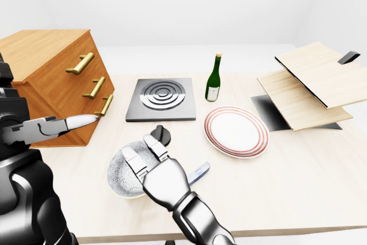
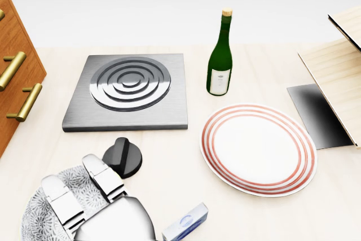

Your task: Pick up the akita bowl and put it on the plate.

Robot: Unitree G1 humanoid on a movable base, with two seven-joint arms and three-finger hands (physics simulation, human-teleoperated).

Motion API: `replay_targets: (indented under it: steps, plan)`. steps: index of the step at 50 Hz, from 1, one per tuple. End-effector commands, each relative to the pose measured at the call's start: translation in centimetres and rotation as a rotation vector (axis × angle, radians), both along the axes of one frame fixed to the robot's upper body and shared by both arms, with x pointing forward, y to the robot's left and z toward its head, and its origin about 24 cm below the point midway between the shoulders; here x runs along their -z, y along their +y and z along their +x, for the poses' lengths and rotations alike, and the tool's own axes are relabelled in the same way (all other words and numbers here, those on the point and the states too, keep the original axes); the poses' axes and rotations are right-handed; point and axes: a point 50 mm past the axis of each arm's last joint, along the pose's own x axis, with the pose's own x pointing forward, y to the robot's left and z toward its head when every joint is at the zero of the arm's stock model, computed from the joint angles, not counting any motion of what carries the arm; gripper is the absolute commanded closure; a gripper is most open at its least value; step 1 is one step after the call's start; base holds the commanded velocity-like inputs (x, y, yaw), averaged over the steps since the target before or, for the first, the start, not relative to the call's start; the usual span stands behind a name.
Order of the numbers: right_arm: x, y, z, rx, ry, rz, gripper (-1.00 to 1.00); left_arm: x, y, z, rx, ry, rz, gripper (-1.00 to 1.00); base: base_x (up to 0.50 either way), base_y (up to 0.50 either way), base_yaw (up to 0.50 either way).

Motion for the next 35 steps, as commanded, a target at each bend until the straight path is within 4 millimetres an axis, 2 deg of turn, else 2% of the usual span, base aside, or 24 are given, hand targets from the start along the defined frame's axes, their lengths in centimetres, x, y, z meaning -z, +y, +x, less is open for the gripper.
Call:
replay_targets:
  steps: [1, 4, 8, 11, 13, 14, 19, 25, 29, 35]
  plan:
    - [1.5, 1.7, -1.0, -0.036, 0.055, -0.016, -1.0, 0.1, -0.2, 0.0, 0.003, 0.005, 0.006, -1.0, 0.0, 0.0, 0.0]
    - [1.5, 2.0, -1.2, -0.049, 0.074, -0.002, -1.0, 0.0, -0.2, 0.0, 0.002, 0.003, 0.01, -1.0, 0.0, 0.0, 0.0]
    - [2.6, 2.2, -1.4, -0.057, 0.119, -0.035, -1.0, 0.1, -0.2, 0.1, 0.001, 0.008, 0.017, -1.0, 0.0, 0.0, 0.0]
    - [3.4, 2.0, -0.5, -0.04, 0.133, -0.033, -1.0, 0.3, -0.1, 0.1, 0.003, 0.01, 0.0, -1.0, 0.0, 0.0, 0.0]
    - [3.9, 2.0, -0.4, -0.029, 0.169, -0.019, -1.0, 0.7, -0.6, 0.4, -0.012, 0.053, 0.056, -1.0, 0.0, 0.0, 0.0]
    - [4.0, 1.9, -0.3, -0.026, 0.169, -0.025, -1.0, 0.7, -0.3, 0.4, 0.0, 0.035, 0.011, -1.0, 0.0, 0.0, 0.0]
    - [4.5, 1.8, -0.1, -0.017, 0.194, -0.025, -1.0, 0.9, -0.5, 0.6, -0.007, 0.052, 0.036, -1.0, 0.0, 0.0, 0.0]
    - [5.0, 1.9, 0.5, 0.005, 0.185, -0.017, -1.0, 0.3, -0.7, 0.2, -0.005, 0.022, 0.049, -1.0, 0.0, 0.0, 0.0]
    - [6.3, 1.9, 0.8, 0.022, 0.214, -0.047, -1.0, 0.1, -0.6, 0.1, -0.004, 0.012, 0.045, -1.0, 0.0, 0.0, 0.0]
    - [7.1, 2.0, 0.9, 0.027, 0.239, -0.073, -1.0, 0.0, -0.8, 0.1, 0.006, 0.003, 0.036, -1.0, 0.0, 0.0, 0.0]
